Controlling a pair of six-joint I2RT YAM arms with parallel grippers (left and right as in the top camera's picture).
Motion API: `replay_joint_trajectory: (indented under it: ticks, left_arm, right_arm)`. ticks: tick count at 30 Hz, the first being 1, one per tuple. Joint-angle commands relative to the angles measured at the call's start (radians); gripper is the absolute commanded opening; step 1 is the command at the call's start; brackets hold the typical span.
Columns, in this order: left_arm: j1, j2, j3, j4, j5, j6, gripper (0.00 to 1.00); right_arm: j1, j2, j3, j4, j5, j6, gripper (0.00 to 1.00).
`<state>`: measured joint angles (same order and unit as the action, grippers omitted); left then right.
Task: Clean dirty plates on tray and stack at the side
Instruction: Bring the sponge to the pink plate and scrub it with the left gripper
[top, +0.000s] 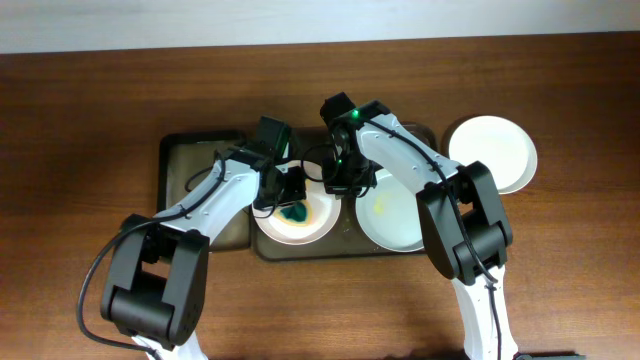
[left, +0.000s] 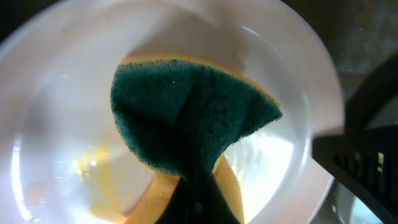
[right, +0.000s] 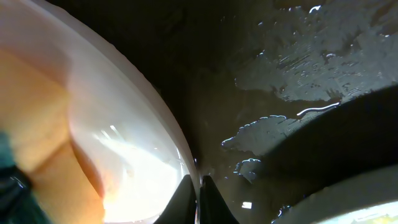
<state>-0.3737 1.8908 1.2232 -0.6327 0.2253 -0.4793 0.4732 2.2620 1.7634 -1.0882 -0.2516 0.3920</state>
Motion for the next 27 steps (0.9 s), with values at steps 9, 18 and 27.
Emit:
replay_joint_trajectory:
  ticks: [9, 18, 27]
  left_arm:
    - [-0.008, 0.013, -0.020, -0.050, -0.294, 0.002, 0.00]
    - [-0.008, 0.006, -0.043, -0.107, -0.754, 0.002, 0.00]
    - [-0.008, -0.111, 0.077, -0.153, -0.605, 0.001, 0.00]
  right_arm:
    - [0.009, 0.023, 0.006, 0.010, 0.028, 0.009, 0.04]
    - [0.009, 0.023, 0.006, 0.010, 0.029, 0.009, 0.04]
    - [0.009, 0.023, 0.006, 0.010, 0.029, 0.009, 0.04]
